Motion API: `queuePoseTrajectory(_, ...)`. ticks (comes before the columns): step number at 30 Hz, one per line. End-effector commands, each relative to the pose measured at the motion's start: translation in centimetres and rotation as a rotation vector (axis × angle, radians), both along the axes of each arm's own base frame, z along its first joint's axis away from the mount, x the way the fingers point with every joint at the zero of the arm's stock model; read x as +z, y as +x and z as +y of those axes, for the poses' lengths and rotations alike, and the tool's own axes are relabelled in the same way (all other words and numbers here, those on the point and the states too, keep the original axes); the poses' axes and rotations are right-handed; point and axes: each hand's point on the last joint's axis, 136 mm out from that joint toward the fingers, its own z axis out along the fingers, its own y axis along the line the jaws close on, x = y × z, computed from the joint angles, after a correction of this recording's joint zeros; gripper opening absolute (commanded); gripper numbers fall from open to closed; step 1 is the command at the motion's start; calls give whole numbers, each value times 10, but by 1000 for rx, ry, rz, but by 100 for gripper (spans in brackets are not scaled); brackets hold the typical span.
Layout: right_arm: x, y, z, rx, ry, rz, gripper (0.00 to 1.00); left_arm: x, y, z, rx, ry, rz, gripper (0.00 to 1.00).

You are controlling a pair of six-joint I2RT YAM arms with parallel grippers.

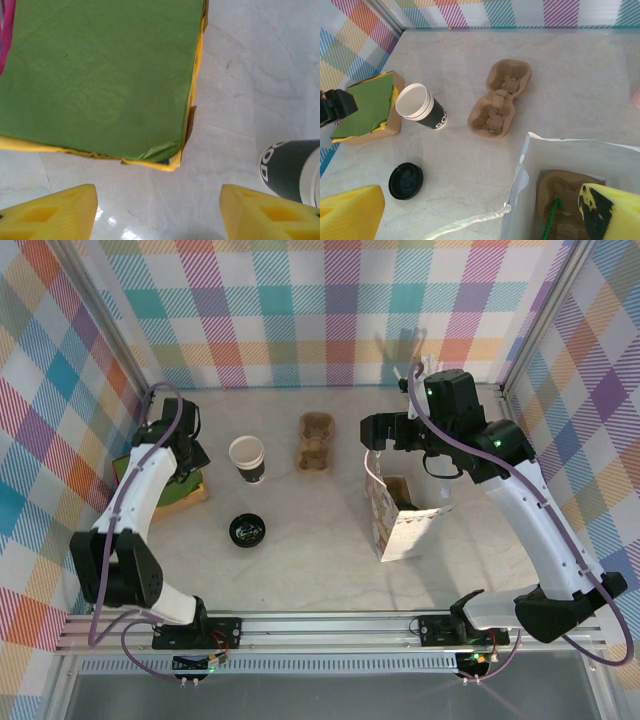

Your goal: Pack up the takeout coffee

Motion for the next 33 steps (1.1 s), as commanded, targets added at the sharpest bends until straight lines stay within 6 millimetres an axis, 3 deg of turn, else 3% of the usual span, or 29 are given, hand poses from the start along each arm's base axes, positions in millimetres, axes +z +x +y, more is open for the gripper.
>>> queuePoseTrajectory(1,6,-1,-2,0,3,-54,99,-7,13,6,-10,15,77,61)
queuePoseTrajectory(6,0,1,-7,-19,-18,-81,99,-31,32,15,-18,19,169,50)
queuePoseTrajectory(15,-2,3,-12,-29,-55,-102,99,-79,39,19,-29,4,301,42)
queuePoseTrajectory(25,-4,5,-12,-33,-55,-104,99,-98,45,29,-25,20,357,35)
queuePoseTrajectory(33,-4,8,-10,-30,-56,-103,99,-109,46,34,-26,13,373,37)
